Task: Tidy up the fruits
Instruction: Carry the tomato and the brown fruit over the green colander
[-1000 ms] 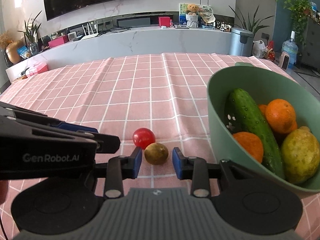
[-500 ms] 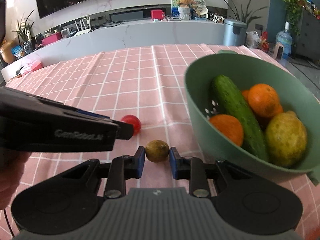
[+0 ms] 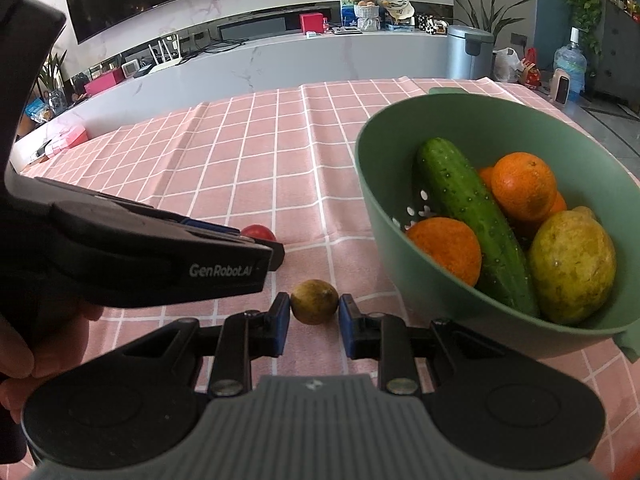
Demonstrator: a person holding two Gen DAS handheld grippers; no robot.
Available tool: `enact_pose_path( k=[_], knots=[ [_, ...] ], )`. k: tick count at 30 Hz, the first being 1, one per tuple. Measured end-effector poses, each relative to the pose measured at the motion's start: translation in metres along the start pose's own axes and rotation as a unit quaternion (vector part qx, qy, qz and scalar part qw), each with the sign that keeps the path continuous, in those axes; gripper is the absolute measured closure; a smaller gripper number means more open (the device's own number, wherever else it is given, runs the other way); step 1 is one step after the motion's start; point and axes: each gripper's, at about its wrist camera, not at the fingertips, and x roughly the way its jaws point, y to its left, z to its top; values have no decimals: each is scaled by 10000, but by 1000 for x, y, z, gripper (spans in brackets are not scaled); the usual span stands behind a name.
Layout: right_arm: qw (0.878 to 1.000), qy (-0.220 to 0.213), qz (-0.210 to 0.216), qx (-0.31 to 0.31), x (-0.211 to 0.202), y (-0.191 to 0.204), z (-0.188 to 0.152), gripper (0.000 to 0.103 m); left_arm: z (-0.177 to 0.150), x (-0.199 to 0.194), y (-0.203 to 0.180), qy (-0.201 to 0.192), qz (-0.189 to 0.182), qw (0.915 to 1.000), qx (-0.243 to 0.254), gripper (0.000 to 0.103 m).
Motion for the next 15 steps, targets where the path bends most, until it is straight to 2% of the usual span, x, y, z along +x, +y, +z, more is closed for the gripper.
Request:
enact_pose_path(
  k=[5,15],
  knots=[
    [9999,-41,94,-45,-11,-2,2,81,-5,-12,-5,-18,156,9999,-30,70],
    [9979,-12,539,-352,-48,-9,1,81,-19,-57,-22,-5,601,9977,-298,71]
  ],
)
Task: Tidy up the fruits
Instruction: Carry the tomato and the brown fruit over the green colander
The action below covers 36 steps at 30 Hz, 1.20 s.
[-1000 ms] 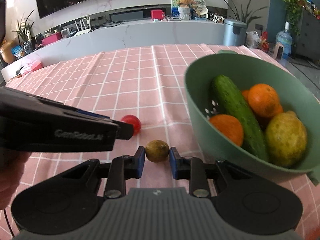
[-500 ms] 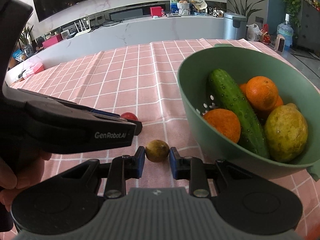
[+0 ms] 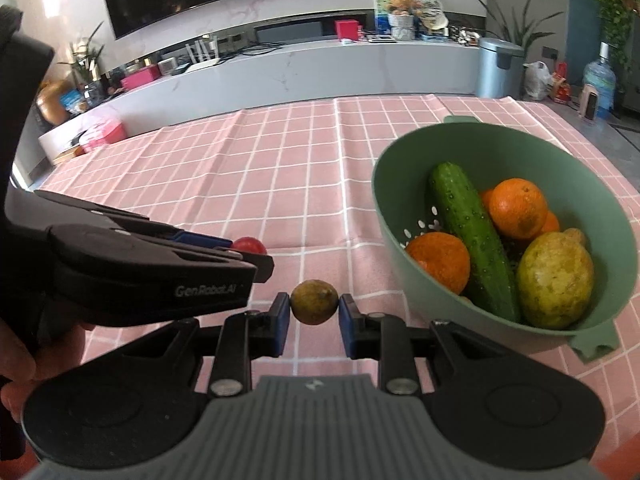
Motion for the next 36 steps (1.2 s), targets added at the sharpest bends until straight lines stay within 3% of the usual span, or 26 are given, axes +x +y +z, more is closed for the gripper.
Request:
enact_pose_path(
  k=[11,18,27,36],
  knots=[
    [9985,-19,342,-415,-52,-13,-6,81,-10,-56,-31,-74,299,9990,-313,70],
    [9962,-202,368,-766,-90,-36,-7,81,-4,-77,-57,-234,152,9992,-289,70],
    [9933,-360,90,-1094,-124,-88,11,81,18,-74,-92,-358,-94,9993,-37,70],
    [9867,-231,-26,-1608,-120,-124,49,81,49,-45,-118,-289,-289,9985,357,70]
  ],
)
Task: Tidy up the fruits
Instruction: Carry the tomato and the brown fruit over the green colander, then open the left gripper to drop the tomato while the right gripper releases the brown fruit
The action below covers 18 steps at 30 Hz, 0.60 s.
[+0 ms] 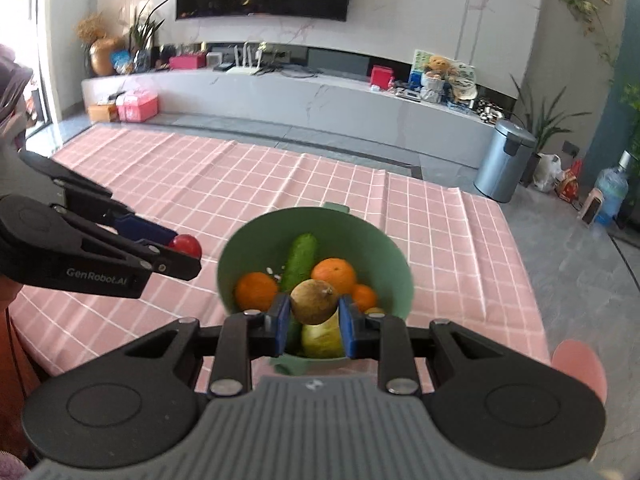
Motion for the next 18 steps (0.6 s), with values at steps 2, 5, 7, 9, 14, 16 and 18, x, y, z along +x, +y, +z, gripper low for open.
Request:
enact_pose_path(
  k=[2,5,7,9,14,16,18],
  knots=[
    [9998,124,31,-150,8,-7,5,81,6,12,-1,106,-153,9998,29,70],
    [9988,324,54,-359,24,-16,13,81,10,30,1,324,-415,9986,-58,70],
    [9977,499,121,-451,37,-20,15,81,11,42,1,470,-472,9978,-10,70],
    [9961,707,210,-481,52,-22,17,81,12,53,0,592,-487,9970,97,70],
    [9920,1084,400,-508,83,-31,17,81,18,71,0,798,-524,9950,286,70],
    [9907,1177,445,-523,91,-33,17,81,19,76,2,849,-559,9943,307,70],
    [9899,1212,463,-568,96,-35,16,81,21,82,6,881,-602,9939,291,70]
  ],
)
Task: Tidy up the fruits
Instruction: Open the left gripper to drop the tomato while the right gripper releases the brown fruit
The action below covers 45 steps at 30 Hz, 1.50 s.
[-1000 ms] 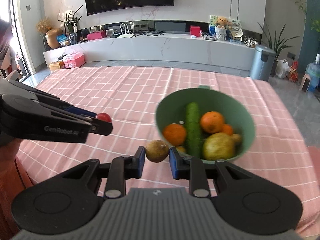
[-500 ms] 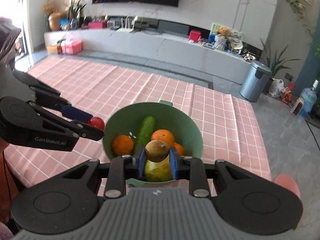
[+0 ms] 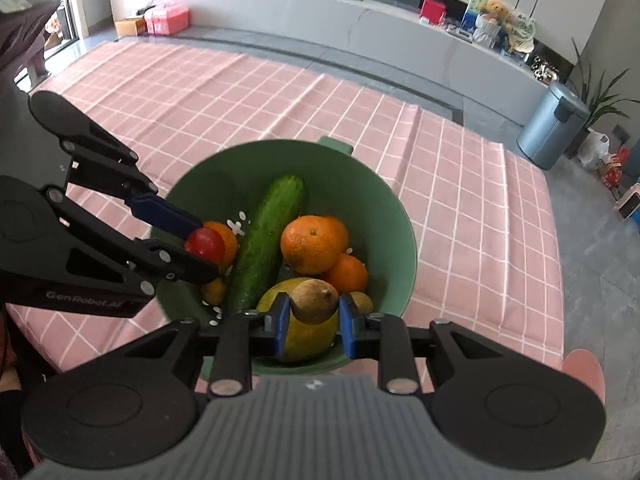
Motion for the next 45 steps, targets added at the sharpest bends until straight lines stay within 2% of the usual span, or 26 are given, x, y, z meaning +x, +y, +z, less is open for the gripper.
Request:
enact_pose_path(
  k=[9,13,18,25,32,36,38,41,45],
  knots=[
    [9997,175,174,2,11,-10,3,81,5,15,11,233,-140,9996,39,70],
    [9987,179,458,137,11,-10,6,81,4,11,14,339,-209,9991,138,70],
    [9947,326,969,130,11,4,9,81,1,8,14,546,-531,9968,238,70],
    [9917,713,1064,92,27,16,12,81,1,16,22,717,-737,9947,-74,71],
    [9897,898,1114,57,31,20,12,81,3,18,19,855,-668,9941,-57,68],
    [9905,876,1058,12,30,23,11,80,2,17,22,793,-677,9944,-165,59],
    [9908,873,1034,27,28,24,10,79,2,13,23,693,-667,9952,-188,49],
    [9919,799,986,89,22,22,10,67,3,2,23,535,-618,9964,-206,46],
    [9946,572,852,176,3,19,14,66,3,-23,22,211,-498,9982,-262,46]
  ],
)
